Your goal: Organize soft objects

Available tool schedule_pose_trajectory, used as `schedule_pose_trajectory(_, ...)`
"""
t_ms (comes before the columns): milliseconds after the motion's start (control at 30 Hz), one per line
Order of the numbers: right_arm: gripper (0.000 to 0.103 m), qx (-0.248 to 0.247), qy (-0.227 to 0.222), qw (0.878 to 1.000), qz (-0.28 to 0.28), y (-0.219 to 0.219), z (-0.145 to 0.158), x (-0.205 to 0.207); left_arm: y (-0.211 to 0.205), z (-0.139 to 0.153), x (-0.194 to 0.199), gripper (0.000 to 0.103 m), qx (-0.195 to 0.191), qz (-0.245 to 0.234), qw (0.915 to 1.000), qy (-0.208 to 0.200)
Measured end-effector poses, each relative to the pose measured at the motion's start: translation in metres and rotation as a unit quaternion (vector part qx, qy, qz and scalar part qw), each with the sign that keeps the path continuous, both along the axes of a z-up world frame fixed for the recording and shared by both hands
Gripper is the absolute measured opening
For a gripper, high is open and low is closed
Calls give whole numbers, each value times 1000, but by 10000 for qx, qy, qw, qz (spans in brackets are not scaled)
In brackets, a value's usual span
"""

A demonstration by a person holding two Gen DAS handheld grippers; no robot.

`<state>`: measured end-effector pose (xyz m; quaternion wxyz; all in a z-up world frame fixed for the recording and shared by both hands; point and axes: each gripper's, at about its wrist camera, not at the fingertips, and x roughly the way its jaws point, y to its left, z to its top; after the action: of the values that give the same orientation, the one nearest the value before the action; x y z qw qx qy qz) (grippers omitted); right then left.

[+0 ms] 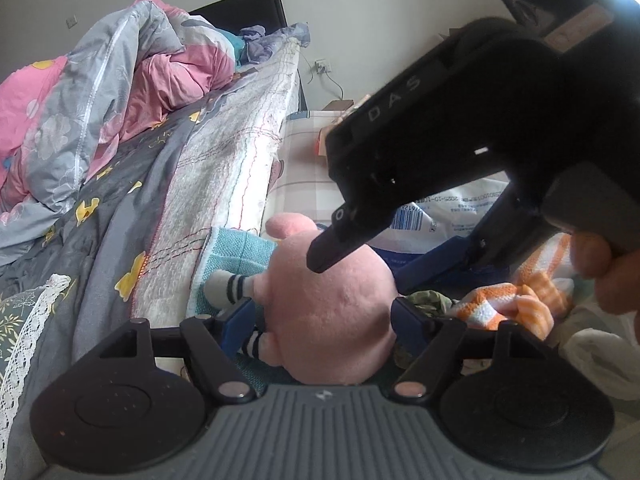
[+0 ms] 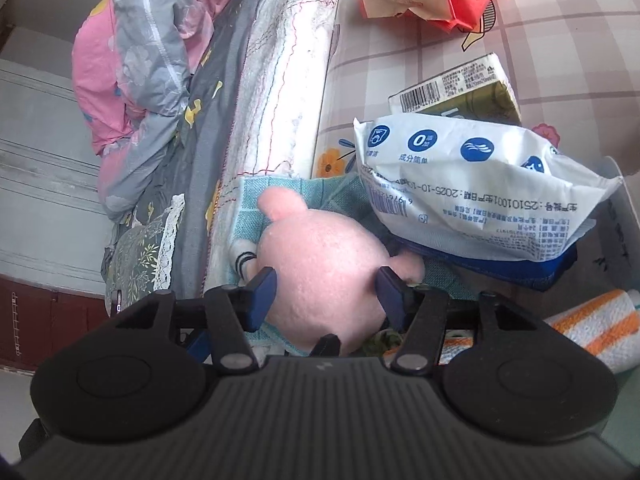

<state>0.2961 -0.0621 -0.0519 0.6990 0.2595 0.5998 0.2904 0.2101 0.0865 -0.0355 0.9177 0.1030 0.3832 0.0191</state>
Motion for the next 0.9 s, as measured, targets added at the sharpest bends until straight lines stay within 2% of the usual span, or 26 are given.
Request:
schedule_pose_trajectory(67, 64, 215, 61, 9997, 17, -2, -1, 0, -1, -4, 5, 81, 25, -7, 10000, 80)
schedule_pose_trajectory(200, 65, 503, 211, 9985, 1, -7, -4, 2, -2, -9, 11, 84, 70, 19, 9999, 149)
schedule_pose_trajectory(367, 64, 852, 273, 9958, -206, -21, -4, 3, 8, -5, 14, 77, -286, 128, 9993, 183)
schedule_pose_trajectory(533, 64, 599, 113, 9970, -469, -32, 0, 6, 24, 1, 11, 76, -694, 234, 9971, 209)
schedule_pose_trajectory(700, 63, 394, 314, 9963, -699, -37, -15, 8, 35, 5, 9, 76, -987, 308, 9945, 192)
schedule_pose_trajectory(900, 62, 451, 648, 9925, -929, -37, -30, 11, 47, 8, 9, 75, -1272, 356, 9911, 172)
